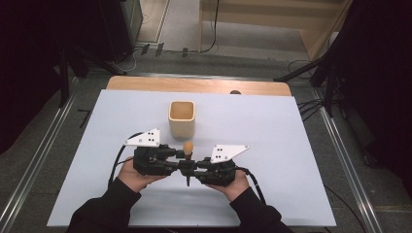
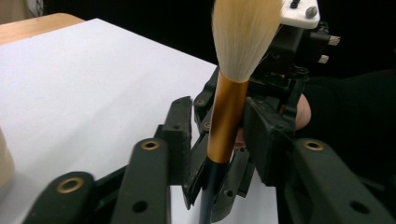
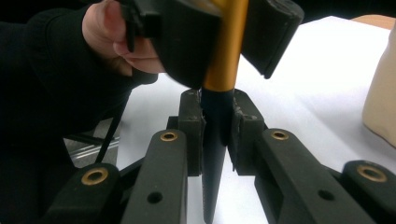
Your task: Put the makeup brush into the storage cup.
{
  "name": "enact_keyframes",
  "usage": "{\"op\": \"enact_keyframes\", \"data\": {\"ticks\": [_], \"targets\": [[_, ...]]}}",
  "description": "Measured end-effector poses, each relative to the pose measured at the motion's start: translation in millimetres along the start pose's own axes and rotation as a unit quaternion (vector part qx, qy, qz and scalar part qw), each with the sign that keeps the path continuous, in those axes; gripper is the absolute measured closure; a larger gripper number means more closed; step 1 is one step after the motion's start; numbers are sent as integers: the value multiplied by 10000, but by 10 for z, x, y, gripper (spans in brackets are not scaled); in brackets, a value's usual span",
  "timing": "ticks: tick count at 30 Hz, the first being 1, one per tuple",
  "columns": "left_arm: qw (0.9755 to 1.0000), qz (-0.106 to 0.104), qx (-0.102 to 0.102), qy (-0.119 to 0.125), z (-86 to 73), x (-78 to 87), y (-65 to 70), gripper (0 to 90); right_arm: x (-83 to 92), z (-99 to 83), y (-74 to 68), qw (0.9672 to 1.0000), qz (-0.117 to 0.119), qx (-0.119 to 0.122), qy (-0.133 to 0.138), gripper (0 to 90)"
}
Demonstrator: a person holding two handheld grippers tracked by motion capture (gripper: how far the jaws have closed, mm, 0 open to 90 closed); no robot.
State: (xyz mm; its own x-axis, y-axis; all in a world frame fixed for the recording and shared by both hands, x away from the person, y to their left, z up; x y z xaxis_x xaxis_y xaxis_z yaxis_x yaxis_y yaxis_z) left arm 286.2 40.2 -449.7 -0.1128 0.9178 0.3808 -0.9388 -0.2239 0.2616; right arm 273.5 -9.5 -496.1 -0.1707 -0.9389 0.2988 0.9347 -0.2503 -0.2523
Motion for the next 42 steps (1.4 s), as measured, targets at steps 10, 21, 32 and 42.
{"op": "enact_keyframes", "data": {"ticks": [10, 21, 32, 42], "targets": [[10000, 49, -60, 25, 11, -13, 8, 780, 5, -2, 13, 10000, -14, -29, -11, 783], [9998, 129, -154, 51, 51, 22, -9, 794, 14, 13, 19, 10000, -21, 9, 5, 596], [9994, 284, -193, 80, 104, 169, -81, 794, 85, 52, 65, 9997, -192, 83, 100, 295], [9990, 393, -194, 44, 133, 261, -144, 794, 164, 11, 108, 9984, -474, 294, -106, 237]]}}
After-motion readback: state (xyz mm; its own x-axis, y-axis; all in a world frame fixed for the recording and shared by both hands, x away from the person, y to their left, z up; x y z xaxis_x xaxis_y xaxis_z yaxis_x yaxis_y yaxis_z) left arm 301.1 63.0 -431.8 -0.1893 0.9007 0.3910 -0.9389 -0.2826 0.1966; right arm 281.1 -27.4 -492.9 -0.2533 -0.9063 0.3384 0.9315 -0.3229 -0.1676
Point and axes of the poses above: each handheld gripper's, and its own axes: x roughly backward along the jaws, z roughly out of its top, y roughly to its right, the point moved 10 cm from there along -x, roughly forward along the jaws, and after that the axes turned 3 degrees about z, right-handed, at the moved point
